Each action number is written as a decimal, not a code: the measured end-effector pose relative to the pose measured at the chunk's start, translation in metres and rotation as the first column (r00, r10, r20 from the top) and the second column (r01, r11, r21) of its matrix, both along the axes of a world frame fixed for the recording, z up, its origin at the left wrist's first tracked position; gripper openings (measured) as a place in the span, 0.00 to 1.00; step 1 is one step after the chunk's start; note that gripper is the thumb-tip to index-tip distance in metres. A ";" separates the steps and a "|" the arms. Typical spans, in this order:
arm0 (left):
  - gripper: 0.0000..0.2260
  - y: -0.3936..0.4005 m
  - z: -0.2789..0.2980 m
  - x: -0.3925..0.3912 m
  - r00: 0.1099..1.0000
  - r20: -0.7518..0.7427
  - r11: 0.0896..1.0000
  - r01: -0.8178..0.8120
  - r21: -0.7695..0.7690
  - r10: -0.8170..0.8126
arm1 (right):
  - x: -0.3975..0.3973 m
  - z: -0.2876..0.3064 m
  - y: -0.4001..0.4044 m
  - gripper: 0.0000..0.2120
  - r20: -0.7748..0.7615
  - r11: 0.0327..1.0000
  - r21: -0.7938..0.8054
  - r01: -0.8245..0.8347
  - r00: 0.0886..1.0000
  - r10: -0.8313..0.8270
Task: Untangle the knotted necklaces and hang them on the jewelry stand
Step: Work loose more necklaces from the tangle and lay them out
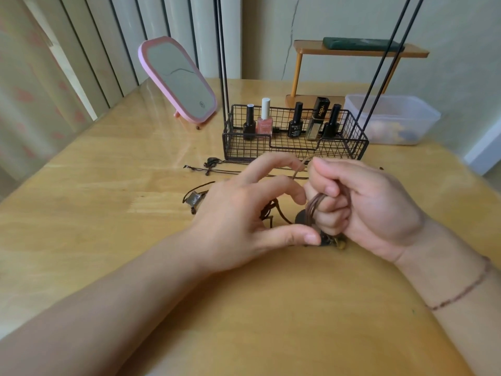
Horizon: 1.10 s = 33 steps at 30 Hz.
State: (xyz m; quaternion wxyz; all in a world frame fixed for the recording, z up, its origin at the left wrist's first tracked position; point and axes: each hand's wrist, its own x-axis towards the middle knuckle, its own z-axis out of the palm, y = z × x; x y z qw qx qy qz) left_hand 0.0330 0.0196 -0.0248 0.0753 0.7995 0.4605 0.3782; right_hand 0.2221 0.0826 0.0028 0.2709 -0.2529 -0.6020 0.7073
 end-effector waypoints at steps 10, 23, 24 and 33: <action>0.08 -0.001 0.004 -0.002 0.999 0.033 0.998 -0.005 0.069 0.003 | 0.006 0.003 0.002 0.17 0.141 0.997 0.056 -0.043 0.989 0.035; 0.05 0.010 0.009 -0.016 0.775 0.597 0.953 0.298 -0.057 -0.207 | 0.005 0.001 0.000 0.14 0.712 0.892 0.404 -0.202 0.682 -0.168; 0.05 0.010 0.010 -0.016 0.773 0.598 0.949 0.309 -0.064 -0.211 | 0.005 -0.001 0.001 0.04 0.677 0.828 0.530 -0.180 0.678 -0.286; 0.04 0.009 0.013 -0.016 0.736 0.632 0.920 0.381 -0.090 -0.243 | -0.009 -0.011 -0.014 0.12 -0.009 0.286 0.946 0.155 0.892 -0.452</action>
